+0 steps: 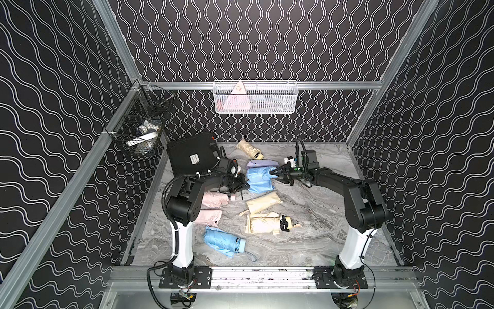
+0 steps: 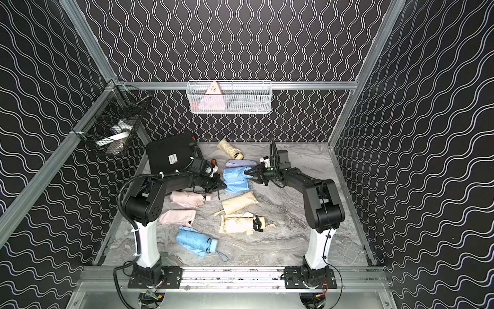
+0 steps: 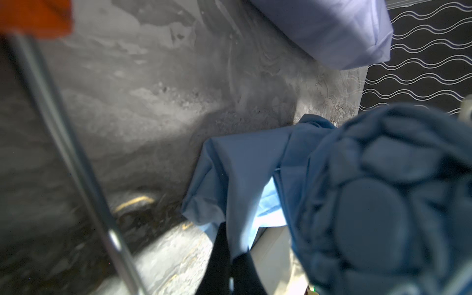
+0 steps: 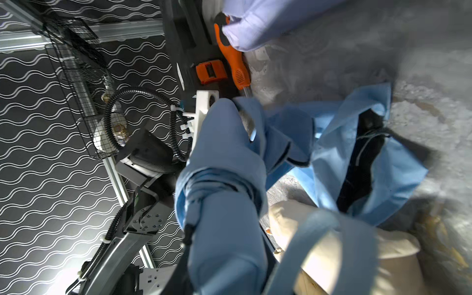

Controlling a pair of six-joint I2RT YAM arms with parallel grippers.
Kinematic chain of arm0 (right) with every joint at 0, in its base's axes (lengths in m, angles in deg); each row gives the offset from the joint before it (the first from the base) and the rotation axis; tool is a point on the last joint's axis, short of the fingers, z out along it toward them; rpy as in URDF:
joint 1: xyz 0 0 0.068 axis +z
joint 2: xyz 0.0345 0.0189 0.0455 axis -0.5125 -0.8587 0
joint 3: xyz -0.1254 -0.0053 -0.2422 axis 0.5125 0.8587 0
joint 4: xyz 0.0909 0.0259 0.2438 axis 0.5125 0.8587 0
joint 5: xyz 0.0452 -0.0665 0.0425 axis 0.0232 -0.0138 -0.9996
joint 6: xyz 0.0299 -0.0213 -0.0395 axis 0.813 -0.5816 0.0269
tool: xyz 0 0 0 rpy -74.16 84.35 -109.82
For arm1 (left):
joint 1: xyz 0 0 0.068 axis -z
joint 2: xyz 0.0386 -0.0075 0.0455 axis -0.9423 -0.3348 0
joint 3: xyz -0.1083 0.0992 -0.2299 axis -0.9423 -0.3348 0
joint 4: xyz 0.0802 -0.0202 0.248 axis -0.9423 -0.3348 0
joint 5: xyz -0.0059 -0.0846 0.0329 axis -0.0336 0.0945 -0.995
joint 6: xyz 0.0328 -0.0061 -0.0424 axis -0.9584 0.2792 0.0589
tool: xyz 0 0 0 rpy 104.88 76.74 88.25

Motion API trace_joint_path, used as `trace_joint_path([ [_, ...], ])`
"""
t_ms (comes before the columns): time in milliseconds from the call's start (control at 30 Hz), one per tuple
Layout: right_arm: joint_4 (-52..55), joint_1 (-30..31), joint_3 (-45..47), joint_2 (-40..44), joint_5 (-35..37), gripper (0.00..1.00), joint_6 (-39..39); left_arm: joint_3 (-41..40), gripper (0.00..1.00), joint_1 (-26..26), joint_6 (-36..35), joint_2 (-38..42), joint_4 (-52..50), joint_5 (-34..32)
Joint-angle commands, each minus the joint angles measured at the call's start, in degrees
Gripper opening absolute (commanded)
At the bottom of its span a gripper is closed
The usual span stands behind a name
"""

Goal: Take umbrellas out of sleeves
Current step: Place the umbrella sleeve at the center of the board.

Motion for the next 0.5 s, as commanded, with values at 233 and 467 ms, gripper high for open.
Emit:
trace_joint_path([
  [233,-4.61,0.09,1.31,-3.67,-2.34,0.09,-1.54,0.05,0.0,-0.16,-1.52,-0.41,-0.28,1.14],
  [467,0.69,-0.3,2.23,-4.77,-1.77,0.13,-6.88,0.12,0.0,-0.1,-1.36,-0.42,-0.32,1.28],
])
